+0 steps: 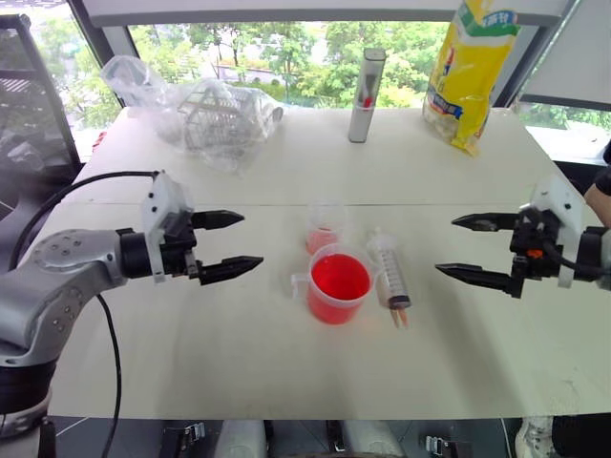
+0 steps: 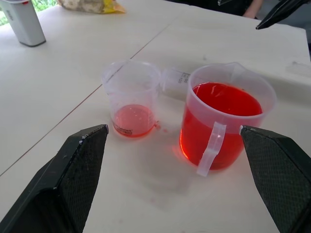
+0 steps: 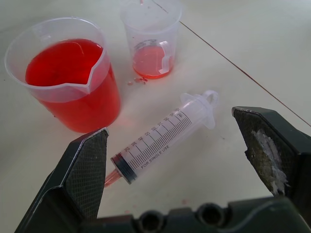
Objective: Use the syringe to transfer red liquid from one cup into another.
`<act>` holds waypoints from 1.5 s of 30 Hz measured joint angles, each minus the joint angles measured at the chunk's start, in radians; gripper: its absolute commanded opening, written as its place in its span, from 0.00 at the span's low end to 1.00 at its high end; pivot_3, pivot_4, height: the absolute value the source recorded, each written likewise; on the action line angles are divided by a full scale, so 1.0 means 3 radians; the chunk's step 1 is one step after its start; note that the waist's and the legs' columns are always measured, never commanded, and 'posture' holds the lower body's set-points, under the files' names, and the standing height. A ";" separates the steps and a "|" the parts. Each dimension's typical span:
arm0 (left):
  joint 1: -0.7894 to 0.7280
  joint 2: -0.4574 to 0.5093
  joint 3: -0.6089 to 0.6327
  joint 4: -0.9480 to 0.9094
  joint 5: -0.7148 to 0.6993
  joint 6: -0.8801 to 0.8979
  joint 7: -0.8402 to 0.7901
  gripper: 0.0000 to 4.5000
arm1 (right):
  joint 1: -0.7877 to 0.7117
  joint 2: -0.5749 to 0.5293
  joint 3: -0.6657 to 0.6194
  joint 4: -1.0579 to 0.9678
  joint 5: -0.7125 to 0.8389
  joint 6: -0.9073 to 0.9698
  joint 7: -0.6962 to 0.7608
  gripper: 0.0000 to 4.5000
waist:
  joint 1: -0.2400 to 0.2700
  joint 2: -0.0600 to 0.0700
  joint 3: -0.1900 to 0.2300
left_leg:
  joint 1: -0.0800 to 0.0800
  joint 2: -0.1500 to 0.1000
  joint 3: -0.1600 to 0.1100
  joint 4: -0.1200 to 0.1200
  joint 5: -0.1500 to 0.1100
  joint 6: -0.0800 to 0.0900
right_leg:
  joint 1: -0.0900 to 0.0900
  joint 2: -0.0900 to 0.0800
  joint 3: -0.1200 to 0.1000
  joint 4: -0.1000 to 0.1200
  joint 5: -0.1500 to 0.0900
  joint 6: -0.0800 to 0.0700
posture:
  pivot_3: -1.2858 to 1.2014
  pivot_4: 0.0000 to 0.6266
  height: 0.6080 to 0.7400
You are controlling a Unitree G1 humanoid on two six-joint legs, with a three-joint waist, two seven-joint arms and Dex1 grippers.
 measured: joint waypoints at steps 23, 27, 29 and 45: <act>0.0063 -0.0036 0.0075 -0.0074 -0.0102 -0.0021 0.0047 0.99 | -0.0041 0.0000 0.0030 0.0055 -0.0007 -0.0031 0.0035 1.00 | 0.0002 0.0000 0.0000 | 0.0000 0.0000 0.0000 0.0000 0.0000 0.0000 | 0.0000 0.0001 0.0000 0.0000 0.0000 0.0001 | 0.52 0.24 1.00; 0.0063 -0.0036 0.0073 -0.0074 -0.0079 -0.0025 0.0046 0.99 | -0.0084 -0.0001 0.0059 0.0138 -0.0013 -0.0031 0.0042 1.00 | 0.0002 0.0000 0.0000 | 0.0000 0.0000 0.0000 0.0001 0.0000 0.0000 | 0.0000 0.0001 0.0000 0.0000 0.0000 0.0000 | 0.52 0.24 1.00; 0.0060 -0.0039 0.0068 -0.0073 -0.0069 -0.0026 0.0048 0.99 | -0.0144 -0.0002 0.0101 0.0176 -0.0013 -0.0009 0.0019 1.00 | 0.0000 0.0000 0.0000 | 0.0001 0.0000 0.0000 0.0001 0.0000 0.0000 | 0.0000 0.0001 0.0000 0.0000 0.0000 0.0000 | 0.52 0.24 1.00; -0.0058 -0.0176 -0.0103 -0.0027 0.0019 -0.0097 0.0051 0.99 | -0.1956 0.0002 0.1772 0.0696 -0.0284 0.2017 -0.0611 1.00 | -0.0009 0.0002 0.0000 | -0.0004 0.0001 0.0004 -0.0001 0.0000 0.0000 | -0.0012 -0.0003 0.0005 0.0001 -0.0001 -0.0004 | 0.52 0.24 1.00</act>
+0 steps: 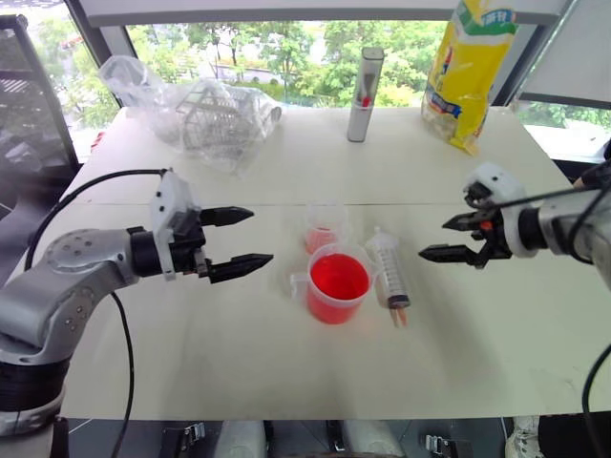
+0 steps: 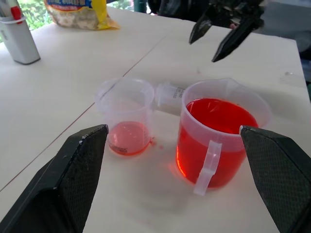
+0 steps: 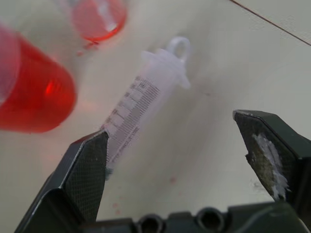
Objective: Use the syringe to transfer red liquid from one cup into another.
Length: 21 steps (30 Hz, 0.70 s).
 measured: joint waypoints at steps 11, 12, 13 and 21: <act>0.0052 -0.0067 -0.0028 -0.0063 0.0036 -0.0008 0.0112 0.99 | -0.0994 0.0686 0.0837 0.0972 -0.0047 0.1030 -0.0168 1.00 | 0.0008 0.0001 -0.0001 | -0.0038 -0.0001 0.0001 0.0005 0.0000 0.0001 | -0.0035 0.0002 0.0000 0.0004 0.0004 0.0006 | 0.52 0.24 1.00; 0.0083 -0.0069 -0.0024 -0.0081 0.0035 -0.0008 0.0130 0.99 | -0.1053 0.0747 0.0871 0.1049 -0.0047 0.1066 -0.0193 1.00 | 0.0005 0.0002 -0.0002 | -0.0043 -0.0001 0.0001 0.0007 0.0000 0.0001 | -0.0040 0.0002 0.0000 0.0005 0.0007 0.0009 | 0.52 0.24 1.00; 0.0101 -0.0070 -0.0022 -0.0092 0.0034 -0.0008 0.0140 0.99 | -0.1077 0.0771 0.0892 0.1084 -0.0047 0.1074 -0.0210 1.00 | 0.0005 0.0002 -0.0002 | -0.0044 -0.0001 0.0001 0.0008 0.0000 0.0001 | -0.0041 0.0002 0.0000 0.0005 0.0007 0.0009 | 0.52 0.24 1.00; 0.0160 -0.0078 0.0007 -0.0210 -0.0010 -0.0005 0.0263 0.99 | -0.1186 0.1123 0.1016 0.1514 -0.0014 0.1077 -0.0487 1.00 | 0.0006 0.0001 -0.0003 | -0.0045 -0.0002 0.0000 0.0009 0.0000 0.0001 | -0.0041 0.0005 -0.0001 0.0006 0.0008 0.0010 | 0.52 0.24 1.00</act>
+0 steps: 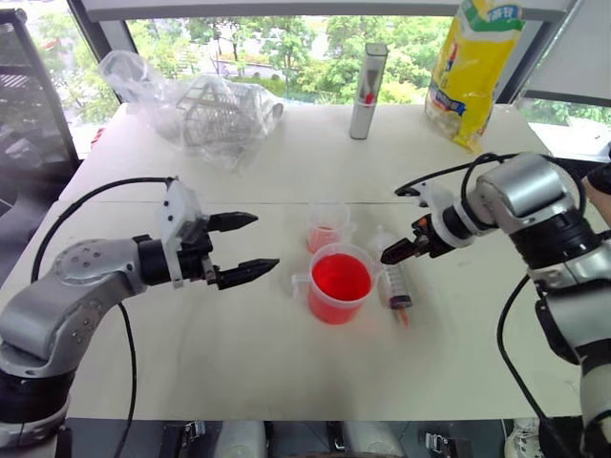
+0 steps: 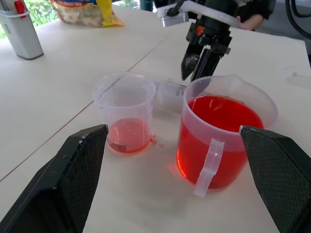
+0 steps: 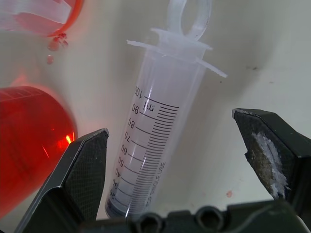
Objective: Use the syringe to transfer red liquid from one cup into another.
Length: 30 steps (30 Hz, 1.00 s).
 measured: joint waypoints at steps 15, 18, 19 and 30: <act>-0.0006 0.0000 0.0001 -0.0005 -0.0001 -0.0007 0.0061 0.99 | 0.0099 0.0276 -0.0012 0.0097 0.0172 0.0000 -0.0935 1.00 | -0.0002 -0.0001 -0.0002 | -0.0001 -0.0001 0.0000 0.0001 0.0000 0.0000 | 0.0000 0.0001 -0.0001 0.0001 0.0001 0.0001 | 0.52 0.24 1.00; -0.0024 -0.0009 -0.0002 -0.0003 0.0004 -0.0016 0.0062 0.99 | 0.0211 0.0274 -0.0069 -0.0074 0.0268 0.0000 -0.1192 1.00 | -0.0002 -0.0007 -0.0007 | -0.0001 0.0000 -0.0002 0.0001 0.0000 0.0000 | 0.0001 0.0001 -0.0001 0.0001 0.0001 0.0002 | 0.52 0.24 1.00; -0.0039 -0.0012 -0.0003 -0.0002 0.0005 -0.0020 0.0062 0.99 | 0.0251 0.0270 -0.0072 -0.0142 0.0309 0.0000 -0.1282 1.00 | -0.0002 -0.0011 -0.0010 | -0.0001 0.0000 -0.0002 0.0002 0.0000 0.0000 | 0.0002 0.0001 -0.0002 0.0001 0.0001 0.0002 | 0.52 0.24 1.00; -0.0046 -0.0039 -0.0003 -0.0001 0.0046 -0.0070 0.0064 1.00 | 0.0413 -0.0004 -0.0082 -0.0416 0.1160 -0.0017 -0.1959 0.37 | 0.0000 -0.0012 -0.0012 | 0.0000 0.0000 -0.0003 0.0000 0.0000 0.0000 | 0.0003 0.0001 -0.0002 0.0000 0.0001 0.0001 | 0.52 0.24 1.00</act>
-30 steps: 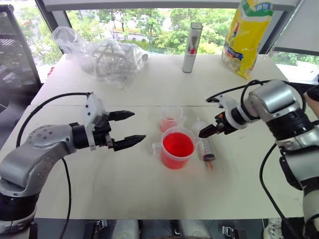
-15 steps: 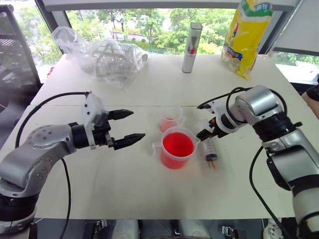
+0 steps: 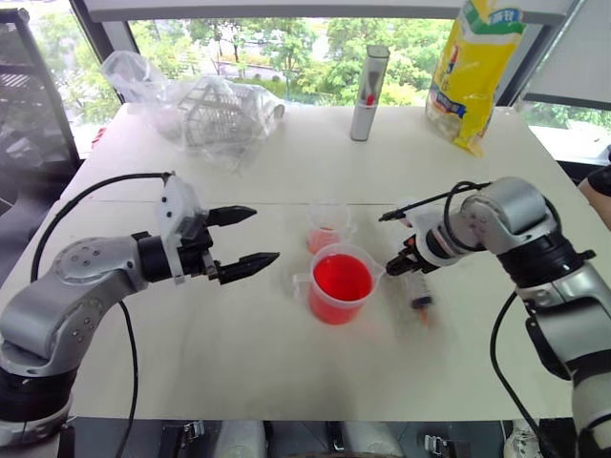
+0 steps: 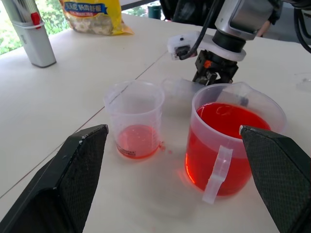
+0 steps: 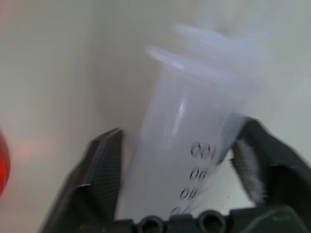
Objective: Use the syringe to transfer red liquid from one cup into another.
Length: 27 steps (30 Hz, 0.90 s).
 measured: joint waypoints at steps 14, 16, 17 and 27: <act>-0.0148 -0.0018 -0.0038 0.0170 0.0045 -0.0033 -0.0061 1.00 | 0.0097 -0.0082 -0.0337 0.0011 0.0541 0.0009 -0.0551 0.33 | 0.0003 0.0002 0.0001 | -0.0005 0.0000 -0.0001 0.0001 0.0000 0.0000 | -0.0004 0.0000 -0.0001 0.0000 0.0000 0.0000 | 0.52 0.24 1.00; -0.0254 -0.0021 -0.0043 0.0254 0.0045 -0.0038 -0.0099 1.00 | 0.0103 -0.0143 -0.0518 -0.0067 0.0418 -0.0073 -0.0448 0.33 | 0.0003 0.0003 0.0002 | -0.0006 0.0000 0.0000 0.0001 0.0000 0.0000 | -0.0005 0.0001 -0.0001 -0.0001 0.0000 0.0001 | 0.52 0.24 1.00; -0.0320 -0.0026 -0.0044 0.0303 0.0044 -0.0039 -0.0111 1.00 | 0.0113 -0.0211 -0.0601 -0.0147 0.0353 -0.0194 -0.0347 0.33 | 0.0008 0.0005 0.0003 | -0.0008 -0.0001 -0.0001 0.0001 0.0000 0.0000 | -0.0007 0.0001 -0.0001 -0.0001 0.0000 0.0001 | 0.52 0.24 1.00; -0.0976 -0.0059 -0.0043 0.0908 0.0037 -0.0066 -0.0340 1.00 | 0.0468 -0.0066 -0.1795 -0.0728 -0.0324 -0.2479 0.0619 0.33 | -0.0047 0.0007 0.0005 | -0.0006 0.0000 -0.0005 -0.0002 0.0000 0.0001 | -0.0006 0.0008 -0.0007 0.0002 0.0001 0.0003 | 0.52 0.24 1.00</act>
